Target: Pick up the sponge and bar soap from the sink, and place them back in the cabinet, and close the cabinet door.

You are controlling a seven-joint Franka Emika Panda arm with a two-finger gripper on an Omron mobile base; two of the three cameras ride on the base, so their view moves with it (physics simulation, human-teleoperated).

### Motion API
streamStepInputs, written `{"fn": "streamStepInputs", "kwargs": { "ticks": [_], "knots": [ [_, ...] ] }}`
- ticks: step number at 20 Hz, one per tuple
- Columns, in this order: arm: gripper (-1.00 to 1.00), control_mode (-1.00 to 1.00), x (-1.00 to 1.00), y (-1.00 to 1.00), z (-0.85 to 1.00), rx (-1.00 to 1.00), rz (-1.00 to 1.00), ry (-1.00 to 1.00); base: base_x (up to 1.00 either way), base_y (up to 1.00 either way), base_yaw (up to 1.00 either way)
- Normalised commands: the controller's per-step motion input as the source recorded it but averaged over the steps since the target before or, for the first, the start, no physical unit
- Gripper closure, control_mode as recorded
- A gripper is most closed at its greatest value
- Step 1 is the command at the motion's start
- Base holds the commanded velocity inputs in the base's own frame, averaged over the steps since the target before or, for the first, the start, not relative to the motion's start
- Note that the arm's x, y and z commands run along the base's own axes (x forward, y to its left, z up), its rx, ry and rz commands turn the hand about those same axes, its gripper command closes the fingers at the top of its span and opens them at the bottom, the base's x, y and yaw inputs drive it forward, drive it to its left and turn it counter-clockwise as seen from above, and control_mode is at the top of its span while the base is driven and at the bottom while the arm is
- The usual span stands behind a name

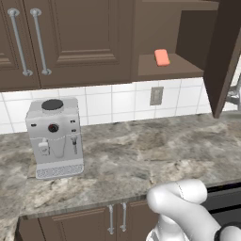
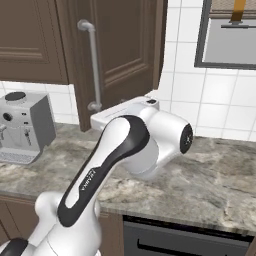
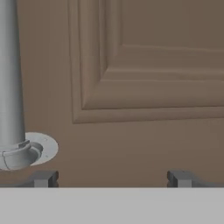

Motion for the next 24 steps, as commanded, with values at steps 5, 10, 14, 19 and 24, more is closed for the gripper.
{"fn": "streamStepInputs", "kwargs": {
  "ticks": [5, 10, 14, 19, 24],
  "knots": [
    [-1.00, -1.00, 0.13, 0.33, 0.00, 0.00, 0.00, 0.00, 0.00, 0.00, 0.00],
    [-1.00, -1.00, 0.22, 0.30, 0.00, 0.00, 0.00, 0.00, 0.00, 0.00, 0.00],
    [-1.00, -1.00, 0.32, 0.25, 0.00, 0.00, 0.00, 0.00, 0.00, 0.00, 0.00],
    [-1.00, -1.00, 0.50, 0.22, 0.00, 0.00, 0.00, 0.00, 0.00, 0.00, 0.00],
    [-1.00, -1.00, 0.38, 0.23, 0.00, 0.00, 0.00, 0.00, 0.00, 0.00, 0.00]
  ]
}}
